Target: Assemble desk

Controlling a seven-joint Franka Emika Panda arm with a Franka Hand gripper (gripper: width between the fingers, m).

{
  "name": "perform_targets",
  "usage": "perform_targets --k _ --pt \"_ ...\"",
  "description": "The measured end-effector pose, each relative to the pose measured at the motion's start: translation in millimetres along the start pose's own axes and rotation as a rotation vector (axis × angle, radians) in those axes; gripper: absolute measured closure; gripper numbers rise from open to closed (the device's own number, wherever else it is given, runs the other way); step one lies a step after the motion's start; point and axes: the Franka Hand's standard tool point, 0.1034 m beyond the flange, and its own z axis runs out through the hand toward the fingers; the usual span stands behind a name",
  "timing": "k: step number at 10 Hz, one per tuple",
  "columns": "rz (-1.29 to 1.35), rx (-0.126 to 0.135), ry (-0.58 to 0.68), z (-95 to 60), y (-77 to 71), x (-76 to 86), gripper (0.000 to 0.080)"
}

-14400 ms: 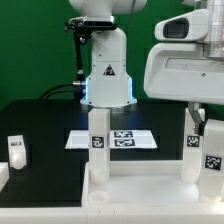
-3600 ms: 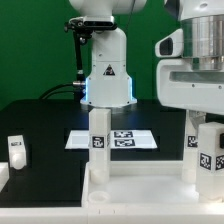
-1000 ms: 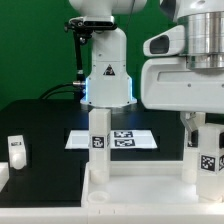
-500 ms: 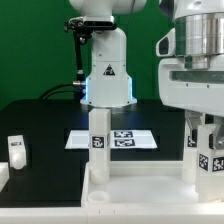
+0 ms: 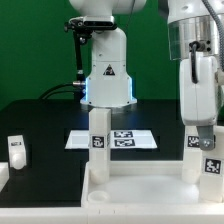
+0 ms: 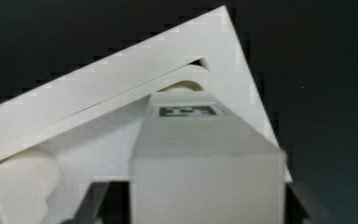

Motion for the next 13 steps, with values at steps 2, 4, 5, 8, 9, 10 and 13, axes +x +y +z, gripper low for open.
perform_targets --k 2,4,5,8,9,10,13 --pt "-0.318 0.006 0.009 -0.6 0.1 -5.9 0.0329" --pt "-0.660 0.011 -0.001 1.5 4.9 -16.4 0.0163" --pt "-0.725 0.011 0.001 1.3 4.0 -15.1 0.0163" --pt "-0.943 0.011 0.004 1.3 3.2 -13.5 0.0151" --pt "-1.191 0.001 0.015 1.5 1.0 -10.4 0.0151" --pt "-1.385 -0.014 0.016 1.4 -1.3 -9.1 0.0151" --pt "-1.285 -0.009 0.016 1.4 -2.0 -9.2 0.0278"
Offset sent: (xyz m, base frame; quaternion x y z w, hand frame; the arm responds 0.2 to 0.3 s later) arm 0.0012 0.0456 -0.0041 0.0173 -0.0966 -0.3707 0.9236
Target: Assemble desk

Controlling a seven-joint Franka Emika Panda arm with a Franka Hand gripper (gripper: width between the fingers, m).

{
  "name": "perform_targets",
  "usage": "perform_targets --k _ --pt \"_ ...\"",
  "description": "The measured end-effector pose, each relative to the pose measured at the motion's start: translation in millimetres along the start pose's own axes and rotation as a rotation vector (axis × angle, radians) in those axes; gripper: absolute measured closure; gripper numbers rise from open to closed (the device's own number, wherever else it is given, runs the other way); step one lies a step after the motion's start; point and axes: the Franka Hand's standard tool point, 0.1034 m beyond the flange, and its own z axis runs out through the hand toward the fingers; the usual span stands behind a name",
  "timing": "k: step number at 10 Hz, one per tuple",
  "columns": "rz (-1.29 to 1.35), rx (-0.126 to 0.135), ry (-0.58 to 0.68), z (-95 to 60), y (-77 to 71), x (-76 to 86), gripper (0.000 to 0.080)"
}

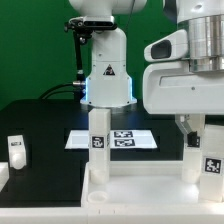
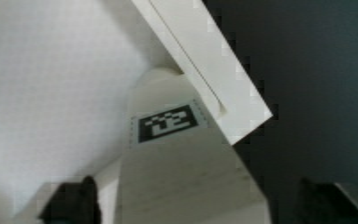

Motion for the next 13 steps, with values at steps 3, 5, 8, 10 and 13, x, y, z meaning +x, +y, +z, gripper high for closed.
perform_targets --k 3,5,8,10,13 --pt "0.265 -0.011 -0.003 0.0 4.2 0.2 0.0504" --pt "0.621 -0.017 0.003 -2.2 4.6 -1.6 0.0506" --pt "1.015 -0.027 -0.041 -5.8 7.3 3.6 0.0510" --pt "1.150 -0.033 -0.041 -4.2 6.5 1.0 0.0510" --pt "1.497 -0.038 -0.073 -0.5 9.4 -3.3 0.0510"
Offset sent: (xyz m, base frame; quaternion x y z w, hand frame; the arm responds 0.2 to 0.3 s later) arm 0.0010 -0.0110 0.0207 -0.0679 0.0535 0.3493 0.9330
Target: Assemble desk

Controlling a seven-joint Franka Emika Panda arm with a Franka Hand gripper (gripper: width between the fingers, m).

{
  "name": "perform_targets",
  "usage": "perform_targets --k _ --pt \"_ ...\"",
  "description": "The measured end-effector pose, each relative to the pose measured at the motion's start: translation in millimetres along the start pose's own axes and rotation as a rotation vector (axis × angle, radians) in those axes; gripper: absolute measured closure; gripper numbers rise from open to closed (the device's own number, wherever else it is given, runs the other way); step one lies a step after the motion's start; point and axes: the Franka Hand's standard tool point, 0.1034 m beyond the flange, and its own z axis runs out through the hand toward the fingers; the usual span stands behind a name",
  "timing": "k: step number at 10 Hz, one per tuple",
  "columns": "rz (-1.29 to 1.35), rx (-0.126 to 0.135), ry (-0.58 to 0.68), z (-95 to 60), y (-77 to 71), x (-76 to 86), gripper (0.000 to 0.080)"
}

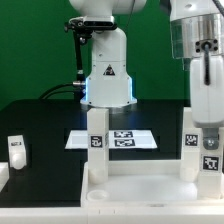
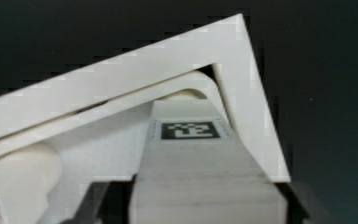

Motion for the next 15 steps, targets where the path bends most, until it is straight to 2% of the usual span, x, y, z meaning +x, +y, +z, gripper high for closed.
perform_targets --k 1,2,3,4,5,6,7,8,13,14,15 --pt "0.060 0.000 -0.025 0.6 0.9 -2.5 0.0510" --pt "0.074 0.009 -0.043 1.4 0.7 -4.7 0.0510" --pt "0.069 0.030 -0.058 2.4 0.4 -5.5 0.0510" --pt "0.057 0.032 -0.060 1.9 0.7 -7.0 0.0510" --pt "0.020 0.032 -0.058 2.4 0.8 -6.5 0.0400" --pt "-0.070 0.036 -0.051 2.5 1.1 -6.7 0.0400" --pt "-0.247 0.042 -0.042 1.7 1.8 -10.2 0.0264" --pt "-0.412 0.054 -0.041 -2.2 -0.5 -16.9 0.0174" --pt "-0.780 0.060 -0.016 -3.2 -3.7 -14.1 0.0150" --pt "-1.036 0.039 0.019 -2.8 -6.4 -6.1 0.0150" --pt "-1.134 0.019 0.027 -3.9 -8.7 -3.3 0.0150"
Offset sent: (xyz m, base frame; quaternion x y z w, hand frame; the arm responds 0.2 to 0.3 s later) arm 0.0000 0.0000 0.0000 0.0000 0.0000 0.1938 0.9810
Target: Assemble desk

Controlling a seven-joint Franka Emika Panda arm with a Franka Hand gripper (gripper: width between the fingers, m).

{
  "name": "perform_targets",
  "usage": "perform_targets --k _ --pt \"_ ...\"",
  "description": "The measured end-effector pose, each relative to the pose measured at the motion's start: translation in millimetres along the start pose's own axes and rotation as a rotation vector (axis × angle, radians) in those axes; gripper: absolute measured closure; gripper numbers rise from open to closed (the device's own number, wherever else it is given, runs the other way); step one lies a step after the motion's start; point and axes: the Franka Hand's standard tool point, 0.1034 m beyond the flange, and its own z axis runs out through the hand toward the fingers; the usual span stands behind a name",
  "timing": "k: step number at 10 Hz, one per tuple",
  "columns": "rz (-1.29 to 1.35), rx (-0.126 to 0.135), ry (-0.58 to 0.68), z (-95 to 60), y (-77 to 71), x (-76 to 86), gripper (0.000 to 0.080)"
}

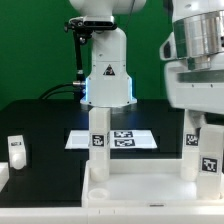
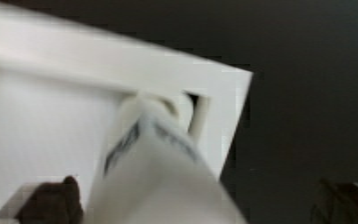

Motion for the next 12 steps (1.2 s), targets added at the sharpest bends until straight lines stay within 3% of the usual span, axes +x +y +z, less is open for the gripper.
perform_targets --k 1,2,3,4,5,6,7,8,9,12 --pt "0.023 0.004 0.004 -0.2 -0.7 0.6 0.0150" --pt "0.051 0.004 0.004 0.1 -0.5 0.6 0.0236" --pt "0.049 0.004 0.005 0.0 -0.3 1.2 0.0372" --pt "0.097 0.004 0.004 0.1 -0.2 1.2 0.0372" --pt "0.166 0.003 0.006 -0.1 1.1 3.3 0.0561" --pt "0.246 0.004 0.009 -0.7 1.8 5.5 0.0696" --pt "0.312 0.004 0.011 -1.0 2.6 7.4 0.0696" --pt "0.382 0.005 0.013 -1.6 3.7 10.2 0.0777" --pt "0.487 0.008 0.021 -2.5 5.9 15.1 0.0792" --pt "0.429 0.007 0.023 -2.8 6.5 16.5 0.0798"
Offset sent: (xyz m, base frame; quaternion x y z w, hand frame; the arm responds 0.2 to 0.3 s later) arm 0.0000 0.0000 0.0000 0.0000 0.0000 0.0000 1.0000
